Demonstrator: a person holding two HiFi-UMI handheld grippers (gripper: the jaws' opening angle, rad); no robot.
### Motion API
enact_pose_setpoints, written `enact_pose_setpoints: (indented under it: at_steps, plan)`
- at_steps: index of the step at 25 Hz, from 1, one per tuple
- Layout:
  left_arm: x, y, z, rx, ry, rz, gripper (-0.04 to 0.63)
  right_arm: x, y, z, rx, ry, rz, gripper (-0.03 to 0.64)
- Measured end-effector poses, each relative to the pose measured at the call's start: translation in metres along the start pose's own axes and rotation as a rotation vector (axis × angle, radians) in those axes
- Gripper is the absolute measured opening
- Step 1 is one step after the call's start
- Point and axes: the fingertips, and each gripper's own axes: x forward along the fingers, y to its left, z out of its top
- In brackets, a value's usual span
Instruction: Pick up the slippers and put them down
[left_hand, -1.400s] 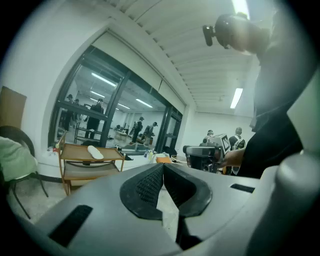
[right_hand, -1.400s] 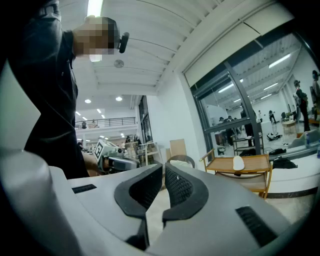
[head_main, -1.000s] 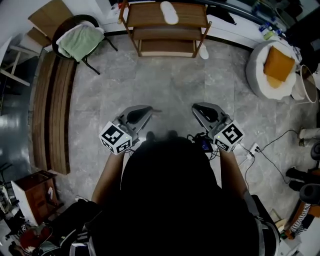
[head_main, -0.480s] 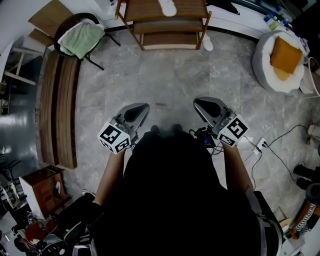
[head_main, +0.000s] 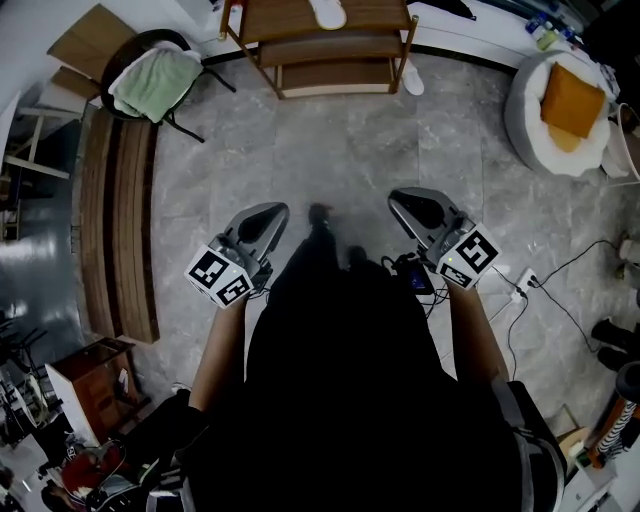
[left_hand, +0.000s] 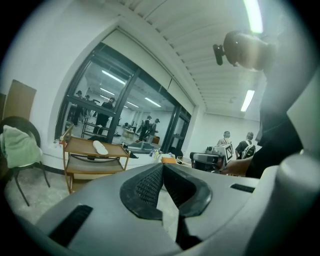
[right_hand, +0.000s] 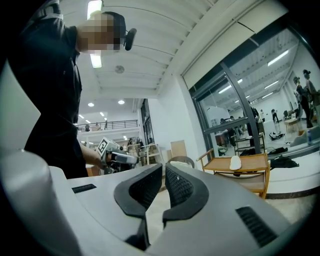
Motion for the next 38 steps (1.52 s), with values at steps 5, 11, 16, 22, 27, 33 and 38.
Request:
enact_pose_setpoints:
  at_steps: [5, 11, 16, 22, 27, 33, 38]
  plan:
    - [0.025, 0.031, 0.002, -0.003, 0.007, -0.045, 0.011, 0.014, -0.017, -0.002, 0.015, 0.02, -0.03, 0.028]
    - [0.057, 0.082, 0.034, 0.01, -0.046, -0.136, 0.011, 0.058, -0.061, 0.006, -0.001, 0.078, -0.058, 0.028]
    - [0.065, 0.142, 0.062, -0.002, -0.08, -0.145, 0.011, 0.117, -0.086, 0.026, 0.004, 0.112, -0.061, 0.028]
    - [0.072, 0.193, 0.083, 0.069, -0.12, -0.191, 0.009, 0.159, -0.115, 0.037, 0.008, 0.158, -0.111, 0.028]
    - [0.091, 0.219, 0.087, 0.056, -0.094, -0.192, 0.011, 0.169, -0.149, 0.031, 0.035, 0.162, -0.145, 0.028]
    - [0.136, 0.256, 0.099, 0.009, -0.069, -0.205, 0.011, 0.197, -0.213, 0.033, 0.073, 0.124, -0.15, 0.028]
    - [0.188, 0.299, 0.119, 0.023, -0.028, -0.145, 0.011, 0.225, -0.283, 0.041, 0.095, 0.117, -0.103, 0.028]
